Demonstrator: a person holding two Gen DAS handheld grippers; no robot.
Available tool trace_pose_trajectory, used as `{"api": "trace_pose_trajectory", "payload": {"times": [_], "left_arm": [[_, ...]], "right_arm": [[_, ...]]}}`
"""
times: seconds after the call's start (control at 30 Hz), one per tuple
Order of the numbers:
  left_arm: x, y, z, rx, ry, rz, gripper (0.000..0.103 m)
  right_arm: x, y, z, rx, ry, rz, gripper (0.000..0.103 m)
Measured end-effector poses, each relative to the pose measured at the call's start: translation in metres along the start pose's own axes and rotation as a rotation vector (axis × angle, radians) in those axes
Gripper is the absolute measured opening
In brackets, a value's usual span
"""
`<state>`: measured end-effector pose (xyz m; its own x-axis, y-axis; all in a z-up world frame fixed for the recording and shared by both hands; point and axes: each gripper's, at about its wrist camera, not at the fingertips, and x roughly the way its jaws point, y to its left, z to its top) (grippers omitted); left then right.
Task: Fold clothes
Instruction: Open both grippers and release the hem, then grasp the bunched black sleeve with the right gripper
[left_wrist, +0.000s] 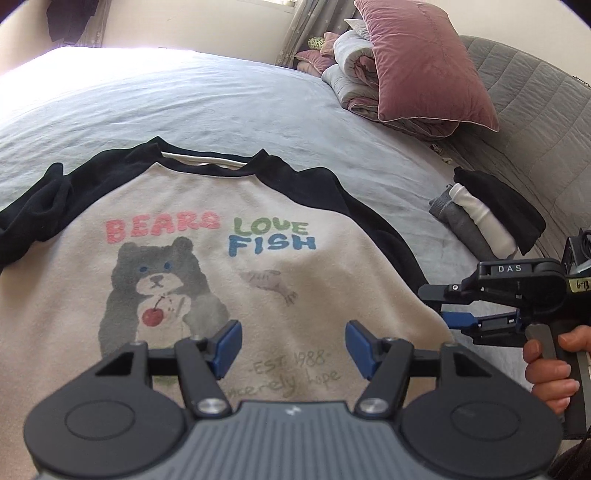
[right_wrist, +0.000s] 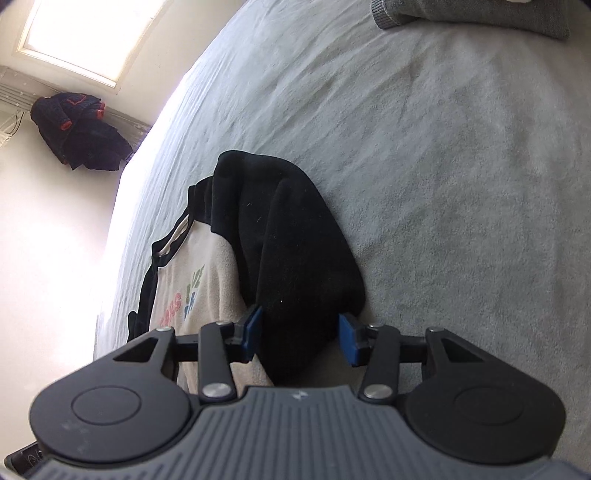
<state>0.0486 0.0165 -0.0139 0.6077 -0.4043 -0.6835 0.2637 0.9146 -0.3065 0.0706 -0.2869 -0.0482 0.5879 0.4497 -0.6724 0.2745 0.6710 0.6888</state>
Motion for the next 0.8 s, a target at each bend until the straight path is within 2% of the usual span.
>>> {"api": "trace_pose_trajectory", "payload": {"times": [0.03, 0.13, 0.27, 0.4, 0.57, 0.67, 0.8], "left_arm": [[0.005, -0.003, 0.001, -0.002, -0.007, -0.008, 0.063], [0.017, -0.011, 0.002, -0.012, -0.032, -0.043, 0.063], [0.027, -0.014, 0.004, -0.043, -0.045, -0.066, 0.063], [0.034, -0.012, 0.009, -0.093, -0.061, -0.076, 0.063], [0.048, -0.010, 0.010, -0.147, -0.055, -0.106, 0.062], [0.059, -0.016, 0.005, -0.115, -0.026, -0.071, 0.061], [0.065, -0.031, -0.003, 0.018, -0.041, -0.006, 0.062]], "right_arm": [[-0.001, 0.001, 0.001, -0.008, -0.008, -0.010, 0.023], [-0.007, 0.006, 0.005, -0.047, -0.046, -0.043, 0.018], [-0.021, 0.023, 0.008, -0.170, -0.168, -0.132, 0.017], [-0.035, 0.041, 0.010, -0.335, -0.314, -0.257, 0.016], [-0.040, 0.048, 0.012, -0.452, -0.452, -0.399, 0.016], [-0.036, 0.046, 0.017, -0.496, -0.537, -0.483, 0.016], [-0.038, 0.047, 0.022, -0.531, -0.591, -0.517, 0.016]]}}
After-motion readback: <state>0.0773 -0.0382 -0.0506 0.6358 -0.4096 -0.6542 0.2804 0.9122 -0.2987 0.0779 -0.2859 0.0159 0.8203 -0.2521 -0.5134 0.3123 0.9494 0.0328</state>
